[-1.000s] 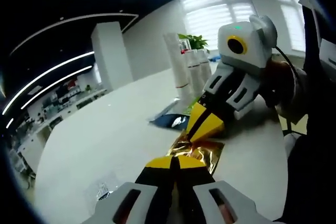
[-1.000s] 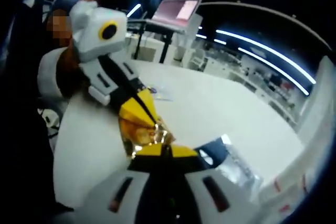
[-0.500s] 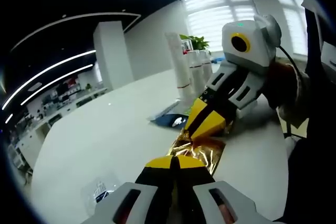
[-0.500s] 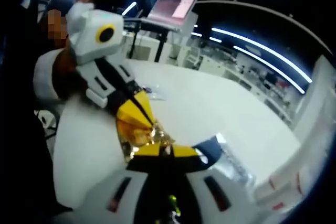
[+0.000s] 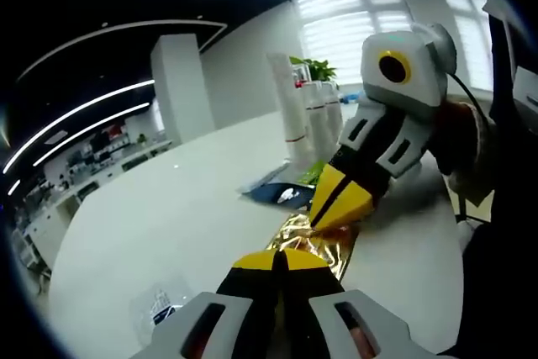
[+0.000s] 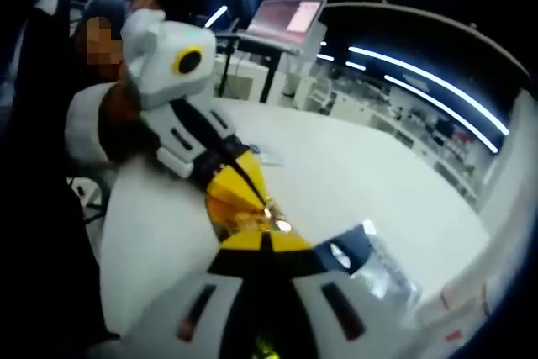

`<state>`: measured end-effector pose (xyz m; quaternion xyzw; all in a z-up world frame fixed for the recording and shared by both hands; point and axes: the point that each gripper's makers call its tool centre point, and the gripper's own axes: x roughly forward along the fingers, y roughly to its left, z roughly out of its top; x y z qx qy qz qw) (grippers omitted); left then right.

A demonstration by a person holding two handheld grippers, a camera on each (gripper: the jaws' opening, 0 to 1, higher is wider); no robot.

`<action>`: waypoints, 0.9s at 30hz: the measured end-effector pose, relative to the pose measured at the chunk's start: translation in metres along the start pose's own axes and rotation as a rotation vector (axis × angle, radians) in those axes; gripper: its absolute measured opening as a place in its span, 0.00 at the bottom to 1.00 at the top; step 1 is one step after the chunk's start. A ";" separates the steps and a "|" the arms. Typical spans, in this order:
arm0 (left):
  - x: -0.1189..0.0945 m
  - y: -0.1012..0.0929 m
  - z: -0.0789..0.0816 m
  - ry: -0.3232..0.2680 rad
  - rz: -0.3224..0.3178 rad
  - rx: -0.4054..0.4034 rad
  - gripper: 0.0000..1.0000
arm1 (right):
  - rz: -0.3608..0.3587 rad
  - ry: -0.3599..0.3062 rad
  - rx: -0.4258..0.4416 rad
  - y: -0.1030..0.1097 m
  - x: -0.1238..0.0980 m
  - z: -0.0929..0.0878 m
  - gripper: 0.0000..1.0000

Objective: Arrange the skincare products in the storage area until every visible bottle or jar stands upright without overlapping.

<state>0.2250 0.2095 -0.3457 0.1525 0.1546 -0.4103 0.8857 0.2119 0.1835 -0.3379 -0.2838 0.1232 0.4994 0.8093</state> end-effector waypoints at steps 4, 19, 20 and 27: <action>0.000 0.000 0.000 -0.001 -0.001 -0.003 0.00 | 0.028 -0.006 0.020 0.006 0.000 0.001 0.00; -0.005 -0.003 -0.002 -0.006 0.002 -0.016 0.00 | 0.029 -0.002 0.050 0.010 -0.002 0.001 0.00; -0.005 -0.003 -0.002 -0.003 0.003 -0.017 0.00 | 0.030 -0.001 0.053 0.010 -0.002 0.001 0.00; -0.010 -0.001 0.002 0.005 0.004 -0.014 0.02 | 0.020 -0.014 0.079 0.000 -0.009 0.012 0.00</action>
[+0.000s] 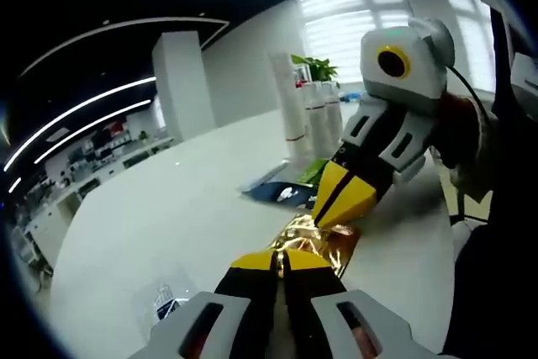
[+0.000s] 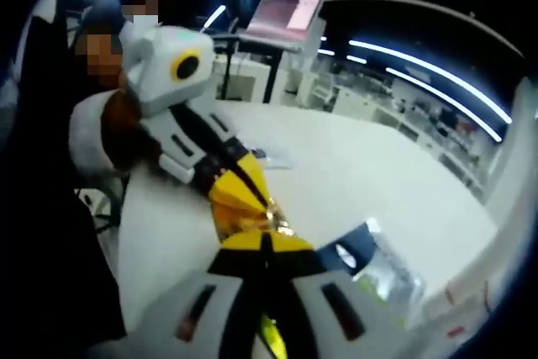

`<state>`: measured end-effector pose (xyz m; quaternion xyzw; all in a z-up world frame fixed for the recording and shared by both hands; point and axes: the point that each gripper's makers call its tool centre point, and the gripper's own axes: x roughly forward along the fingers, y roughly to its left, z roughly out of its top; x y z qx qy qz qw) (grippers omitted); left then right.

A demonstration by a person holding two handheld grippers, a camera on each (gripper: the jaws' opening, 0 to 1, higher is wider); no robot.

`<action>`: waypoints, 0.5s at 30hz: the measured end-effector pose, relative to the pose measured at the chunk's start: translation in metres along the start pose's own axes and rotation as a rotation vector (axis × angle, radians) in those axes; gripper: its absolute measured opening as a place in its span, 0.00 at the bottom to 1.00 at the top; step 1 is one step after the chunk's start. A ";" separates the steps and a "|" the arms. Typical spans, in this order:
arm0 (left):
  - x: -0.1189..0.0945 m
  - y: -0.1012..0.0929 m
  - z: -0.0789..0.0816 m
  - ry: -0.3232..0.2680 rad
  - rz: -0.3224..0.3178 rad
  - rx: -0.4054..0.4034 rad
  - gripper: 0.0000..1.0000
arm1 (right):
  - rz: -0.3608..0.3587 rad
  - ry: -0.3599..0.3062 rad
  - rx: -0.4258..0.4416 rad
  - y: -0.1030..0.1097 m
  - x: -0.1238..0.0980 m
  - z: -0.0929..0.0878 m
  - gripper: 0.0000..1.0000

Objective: Arrange the skincare products in the storage area until every visible bottle or jar stands upright without overlapping.

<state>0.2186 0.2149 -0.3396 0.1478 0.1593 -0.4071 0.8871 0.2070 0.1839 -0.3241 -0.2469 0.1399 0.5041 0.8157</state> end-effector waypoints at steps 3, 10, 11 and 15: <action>-0.004 0.004 0.009 -0.036 -0.017 -0.054 0.03 | -0.003 0.001 0.014 -0.006 0.000 0.005 0.00; -0.022 0.031 0.008 -0.015 0.055 -0.069 0.08 | 0.029 -0.051 0.120 -0.011 0.012 0.024 0.02; -0.025 0.037 0.006 -0.007 0.073 -0.074 0.10 | 0.035 -0.057 0.141 -0.012 0.016 0.027 0.04; -0.036 0.053 -0.004 0.018 0.117 -0.108 0.15 | 0.069 -0.073 0.194 -0.012 0.029 0.035 0.12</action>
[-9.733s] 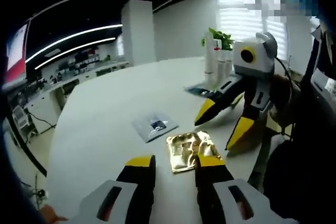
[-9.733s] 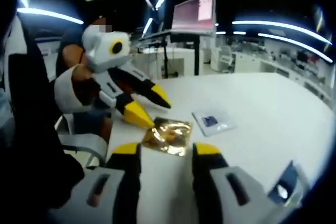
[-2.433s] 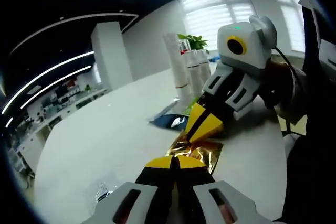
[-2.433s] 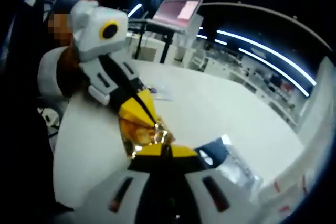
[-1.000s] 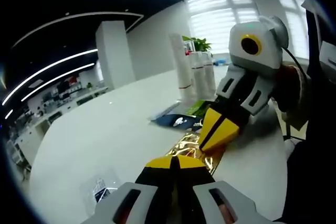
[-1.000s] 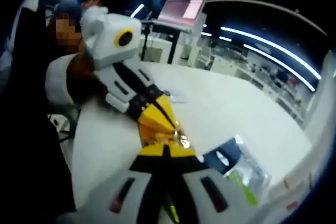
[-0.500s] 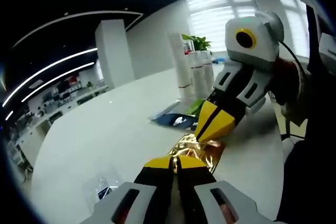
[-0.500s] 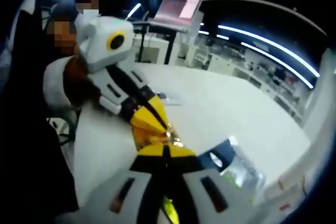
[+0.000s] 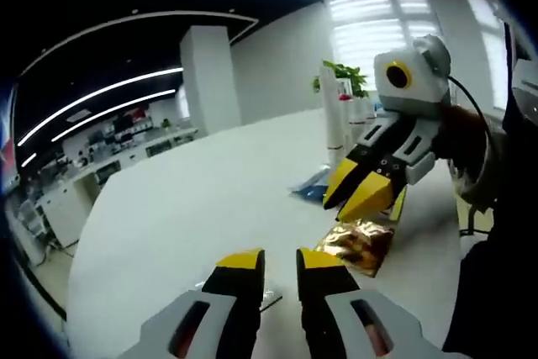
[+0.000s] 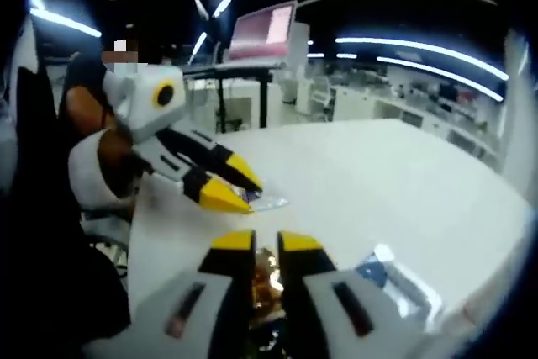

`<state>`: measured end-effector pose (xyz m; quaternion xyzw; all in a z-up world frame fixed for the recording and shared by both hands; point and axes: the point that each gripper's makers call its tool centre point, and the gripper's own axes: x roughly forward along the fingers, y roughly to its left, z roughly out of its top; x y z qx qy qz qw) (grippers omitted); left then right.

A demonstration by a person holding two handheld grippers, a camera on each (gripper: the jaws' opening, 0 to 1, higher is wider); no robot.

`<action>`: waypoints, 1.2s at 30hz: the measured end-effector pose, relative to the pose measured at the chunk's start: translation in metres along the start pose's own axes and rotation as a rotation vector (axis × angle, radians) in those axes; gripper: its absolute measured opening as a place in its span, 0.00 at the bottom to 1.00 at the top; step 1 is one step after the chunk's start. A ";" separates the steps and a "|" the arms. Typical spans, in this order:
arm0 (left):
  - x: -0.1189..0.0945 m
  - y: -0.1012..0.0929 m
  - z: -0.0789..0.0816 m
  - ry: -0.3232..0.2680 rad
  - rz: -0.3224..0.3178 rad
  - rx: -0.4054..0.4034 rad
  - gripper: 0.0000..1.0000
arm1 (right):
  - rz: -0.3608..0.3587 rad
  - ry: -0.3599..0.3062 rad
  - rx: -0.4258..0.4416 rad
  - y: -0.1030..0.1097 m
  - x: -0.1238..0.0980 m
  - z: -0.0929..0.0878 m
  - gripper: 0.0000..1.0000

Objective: Arrange the skincare products in the storage area until every visible bottle or jar stands upright without overlapping.

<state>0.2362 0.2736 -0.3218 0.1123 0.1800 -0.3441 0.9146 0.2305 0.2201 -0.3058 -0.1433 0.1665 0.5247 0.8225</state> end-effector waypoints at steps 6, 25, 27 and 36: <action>-0.016 0.021 -0.016 0.036 0.054 -0.049 0.17 | 0.044 0.010 0.026 0.002 0.021 0.005 0.21; -0.023 0.039 -0.042 0.103 0.066 -0.139 0.00 | 0.108 0.097 0.045 -0.004 0.069 -0.006 0.34; -0.022 0.039 -0.042 0.105 0.057 -0.148 0.00 | 0.112 0.110 0.036 -0.004 0.071 -0.007 0.34; -0.023 0.035 -0.046 0.130 0.018 -0.168 0.00 | 0.127 0.140 0.000 -0.001 0.083 -0.004 0.35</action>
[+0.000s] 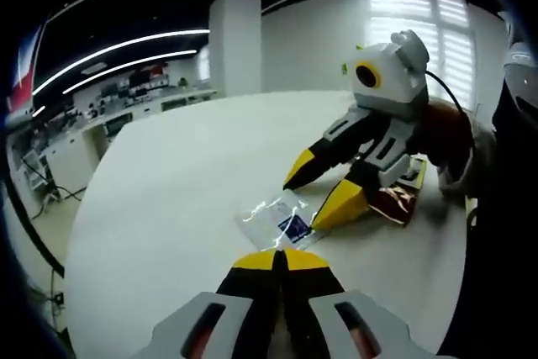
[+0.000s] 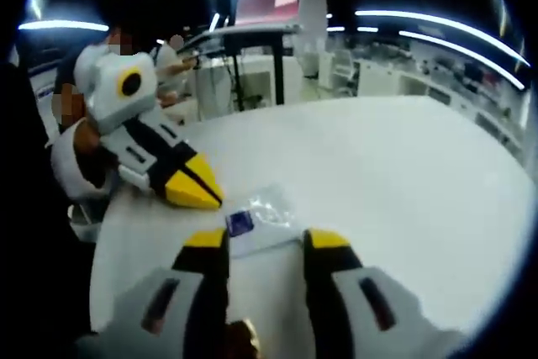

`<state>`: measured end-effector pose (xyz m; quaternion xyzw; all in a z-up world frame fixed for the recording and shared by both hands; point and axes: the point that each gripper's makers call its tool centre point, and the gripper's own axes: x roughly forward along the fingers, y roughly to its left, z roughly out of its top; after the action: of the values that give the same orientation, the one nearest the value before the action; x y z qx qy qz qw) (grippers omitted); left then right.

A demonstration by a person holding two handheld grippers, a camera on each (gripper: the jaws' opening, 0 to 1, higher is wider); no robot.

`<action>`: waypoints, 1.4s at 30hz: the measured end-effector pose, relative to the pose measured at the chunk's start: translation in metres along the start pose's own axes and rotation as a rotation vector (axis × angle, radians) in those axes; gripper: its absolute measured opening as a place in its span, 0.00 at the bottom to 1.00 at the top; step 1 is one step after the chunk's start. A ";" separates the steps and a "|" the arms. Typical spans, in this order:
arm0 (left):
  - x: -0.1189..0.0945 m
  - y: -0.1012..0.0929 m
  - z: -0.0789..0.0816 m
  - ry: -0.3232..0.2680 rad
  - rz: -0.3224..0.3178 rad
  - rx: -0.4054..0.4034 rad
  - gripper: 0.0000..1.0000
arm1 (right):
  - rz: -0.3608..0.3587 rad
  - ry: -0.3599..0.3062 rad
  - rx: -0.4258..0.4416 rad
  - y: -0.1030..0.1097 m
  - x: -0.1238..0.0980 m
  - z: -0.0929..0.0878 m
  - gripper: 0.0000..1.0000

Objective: Arrange the skincare products in the storage area until every visible bottle or jar stands upright without overlapping.

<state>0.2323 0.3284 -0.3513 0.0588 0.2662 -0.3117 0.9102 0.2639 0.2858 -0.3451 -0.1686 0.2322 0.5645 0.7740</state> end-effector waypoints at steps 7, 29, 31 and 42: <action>-0.004 0.004 -0.002 -0.009 0.016 -0.016 0.00 | 0.060 -0.080 0.161 0.001 0.001 0.014 0.29; -0.003 0.007 -0.003 -0.036 0.052 -0.006 0.00 | 0.151 -0.218 0.350 0.002 -0.007 0.034 0.03; -0.003 0.007 -0.003 -0.038 0.055 -0.009 0.00 | 0.161 -0.226 0.348 0.004 -0.008 0.037 0.01; -0.002 0.006 -0.002 -0.040 0.062 0.009 0.00 | 0.202 -0.202 0.303 0.022 -0.002 0.036 0.01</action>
<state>0.2334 0.3347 -0.3525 0.0648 0.2447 -0.2856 0.9243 0.2489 0.3097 -0.3144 0.0312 0.2516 0.6119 0.7492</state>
